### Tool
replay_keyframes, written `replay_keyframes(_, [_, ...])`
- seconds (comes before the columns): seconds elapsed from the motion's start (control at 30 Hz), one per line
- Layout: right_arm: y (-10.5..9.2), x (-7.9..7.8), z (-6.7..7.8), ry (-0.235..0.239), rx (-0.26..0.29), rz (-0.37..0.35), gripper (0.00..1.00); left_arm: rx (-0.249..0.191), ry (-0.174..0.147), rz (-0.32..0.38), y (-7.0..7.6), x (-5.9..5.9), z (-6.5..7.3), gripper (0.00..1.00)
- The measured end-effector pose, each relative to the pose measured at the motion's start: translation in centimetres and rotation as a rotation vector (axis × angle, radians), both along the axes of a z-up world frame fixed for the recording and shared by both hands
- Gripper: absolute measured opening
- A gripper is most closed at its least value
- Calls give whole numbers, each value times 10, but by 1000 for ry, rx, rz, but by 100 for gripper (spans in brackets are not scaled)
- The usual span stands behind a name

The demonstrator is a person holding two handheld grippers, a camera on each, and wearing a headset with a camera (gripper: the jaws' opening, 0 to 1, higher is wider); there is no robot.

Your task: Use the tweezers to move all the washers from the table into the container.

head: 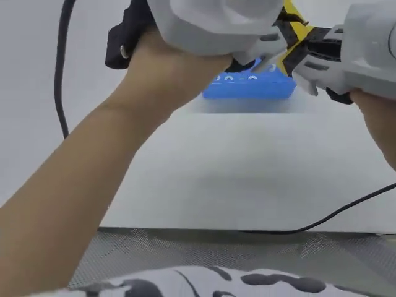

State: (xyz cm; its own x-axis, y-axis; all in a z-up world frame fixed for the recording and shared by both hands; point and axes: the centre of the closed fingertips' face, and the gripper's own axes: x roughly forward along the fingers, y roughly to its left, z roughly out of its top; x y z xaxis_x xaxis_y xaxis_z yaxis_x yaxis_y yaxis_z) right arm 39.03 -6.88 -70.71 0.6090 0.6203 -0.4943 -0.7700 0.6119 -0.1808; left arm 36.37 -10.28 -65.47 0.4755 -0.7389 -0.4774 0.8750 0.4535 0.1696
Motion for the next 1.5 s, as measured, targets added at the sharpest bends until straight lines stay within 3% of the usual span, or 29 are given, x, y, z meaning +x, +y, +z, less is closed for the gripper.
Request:
replay_keyframes(0.1, [0, 7, -10, 17, -9, -9, 4, 8, 3, 16, -1, 10, -10, 0])
replay_keyframes(0.27, [-3, 20, -34, 79, -22, -46, 3, 18, 43, 66, 0, 26, -31, 0])
replay_keyframes(0.4, [-6, 24, -49, 127, -32, -70, 3, -1, 103, 86, 0, 32, -43, 0])
replay_keyframes(0.5, [-5, 27, -53, 154, -12, -89, 3, 1, 103, 92, 2, 38, -48, 0])
replay_keyframes(0.9, [-5, 32, -71, 188, -48, -87, 3, 28, 124, 88, 5, 43, -61, 0])
replay_keyframes(1.13, [-4, 28, -68, 223, -1, -109, 4, 26, 126, 93, 5, 41, -58, 0])
replay_keyframes(1.23, [-4, 26, -57, 199, 18, -106, 5, 15, 102, 86, 5, 36, -47, 0])
replay_keyframes(1.43, [-3, 15, -27, 97, 40, -85, 6, -16, 67, 88, 16, 27, -25, 0])
replay_keyframes(1.47, [-2, 11, -21, 76, 45, -84, 7, -18, 58, 85, 17, 24, -22, 0])
replay_keyframes(1.5, [-2, 10, -19, 70, 45, -84, 7, -23, 47, 85, 12, 11, -12, 0])
